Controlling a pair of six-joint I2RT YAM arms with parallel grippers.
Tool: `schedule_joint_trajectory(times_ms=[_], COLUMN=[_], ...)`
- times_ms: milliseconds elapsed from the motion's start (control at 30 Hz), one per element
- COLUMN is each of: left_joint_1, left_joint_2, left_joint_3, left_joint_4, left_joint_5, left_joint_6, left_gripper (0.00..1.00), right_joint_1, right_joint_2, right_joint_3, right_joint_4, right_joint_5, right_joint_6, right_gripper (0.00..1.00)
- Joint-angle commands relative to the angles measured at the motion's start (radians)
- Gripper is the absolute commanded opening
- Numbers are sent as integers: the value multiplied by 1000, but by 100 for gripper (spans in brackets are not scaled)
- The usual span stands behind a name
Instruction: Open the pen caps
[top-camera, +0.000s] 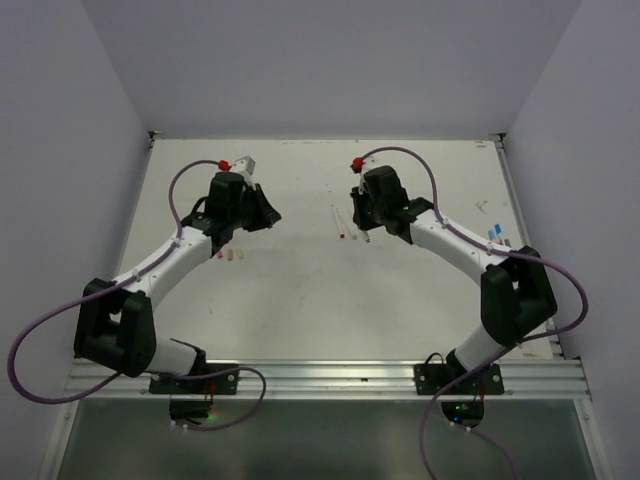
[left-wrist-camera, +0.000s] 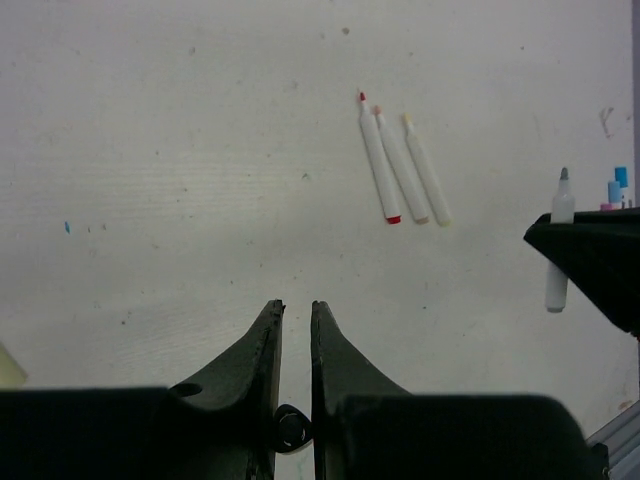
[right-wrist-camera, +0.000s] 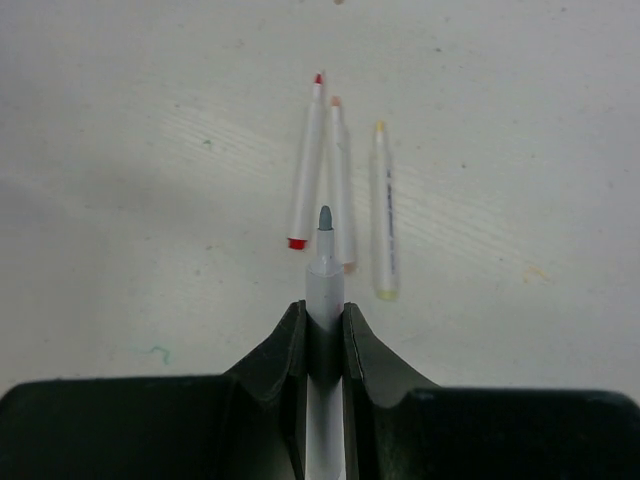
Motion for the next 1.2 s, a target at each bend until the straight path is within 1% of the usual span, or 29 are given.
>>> schedule_joint_trajectory(times_ms=[0, 67, 133, 267, 367, 467, 733, 767, 1000, 1100, 1133, 1167], left_joint_1=[0, 0, 2, 0, 0, 0, 0, 0, 2, 2, 2, 2], left_joint_2=[22, 45, 74, 145, 192, 209, 278, 280, 298, 300, 300, 300], left_joint_3=[-17, -18, -12, 22, 39, 36, 49, 43, 29, 20, 17, 8], left_joint_4=[6, 7, 0, -49, -63, -57, -85, -86, -103, -120, -125, -122], left_joint_5=[3, -3, -17, -48, -58, -72, -163, -205, -324, -365, -374, -380], left_joint_6=[24, 27, 33, 44, 49, 49, 50, 46, 41, 47, 46, 46], left_gripper=[0, 0, 0, 0, 0, 0, 0, 0, 0, 0, 0, 0], right_joint_1=[-58, -112, -132, -146, -147, -147, -147, -147, -147, -147, -147, -147], right_joint_2=[60, 127, 179, 282, 351, 381, 410, 411, 419, 417, 417, 416], right_joint_3=[62, 97, 122, 181, 227, 255, 240, 240, 237, 238, 237, 235], right_joint_4=[-46, -46, -23, -11, -5, -2, 35, 34, 37, 21, 20, 18], right_joint_5=[119, 107, 94, 128, 96, 70, 30, 22, -1, -16, -19, -21], right_joint_6=[-116, -122, -141, -187, -194, -194, -194, -194, -184, -177, -179, -179], right_gripper=[0, 0, 0, 0, 0, 0, 0, 0, 0, 6, 13, 16])
